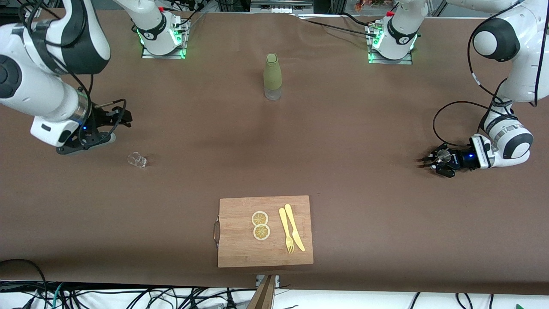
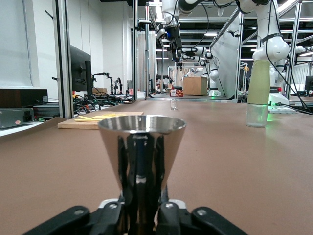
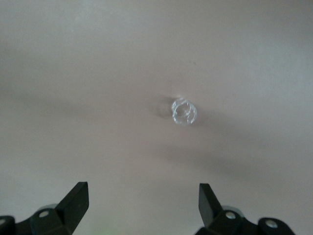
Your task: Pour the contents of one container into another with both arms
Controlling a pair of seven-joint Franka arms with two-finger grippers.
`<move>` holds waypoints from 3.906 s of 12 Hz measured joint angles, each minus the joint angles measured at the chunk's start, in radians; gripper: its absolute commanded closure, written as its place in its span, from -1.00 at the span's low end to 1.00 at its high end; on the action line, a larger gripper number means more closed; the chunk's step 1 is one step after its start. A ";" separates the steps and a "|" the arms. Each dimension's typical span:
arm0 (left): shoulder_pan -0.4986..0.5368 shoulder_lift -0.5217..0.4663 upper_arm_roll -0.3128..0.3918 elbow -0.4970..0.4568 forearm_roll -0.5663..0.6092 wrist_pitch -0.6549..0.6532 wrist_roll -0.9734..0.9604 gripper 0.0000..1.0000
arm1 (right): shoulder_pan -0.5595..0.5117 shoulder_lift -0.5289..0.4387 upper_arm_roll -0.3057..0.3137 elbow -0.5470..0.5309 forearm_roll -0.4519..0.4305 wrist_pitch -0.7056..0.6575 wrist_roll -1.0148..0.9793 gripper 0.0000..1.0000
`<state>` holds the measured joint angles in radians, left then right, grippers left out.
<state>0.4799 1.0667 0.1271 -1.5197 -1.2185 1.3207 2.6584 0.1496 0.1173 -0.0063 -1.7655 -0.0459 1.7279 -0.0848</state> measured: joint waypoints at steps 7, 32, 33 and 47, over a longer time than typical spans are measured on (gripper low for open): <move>0.000 0.002 0.011 0.008 0.000 -0.003 0.000 -1.00 | -0.037 -0.118 -0.033 0.079 -0.002 -0.160 0.145 -1.00; -0.341 -0.253 0.444 0.287 0.517 0.239 -0.818 -1.00 | -0.060 -0.102 -0.091 0.130 0.031 -0.137 0.157 -1.00; -0.341 -0.298 0.392 0.248 0.585 0.283 -0.926 -1.00 | -0.060 -0.102 -0.091 0.130 0.031 -0.137 0.157 -1.00; -0.361 -0.684 -0.062 -0.093 1.177 0.418 -2.225 -1.00 | -0.060 -0.099 -0.092 0.130 0.032 -0.136 0.157 -1.00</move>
<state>0.1194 0.3831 0.0647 -1.6130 -0.0415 1.7389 0.4334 0.0899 0.0182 -0.0981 -1.6358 -0.0141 1.5917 0.0719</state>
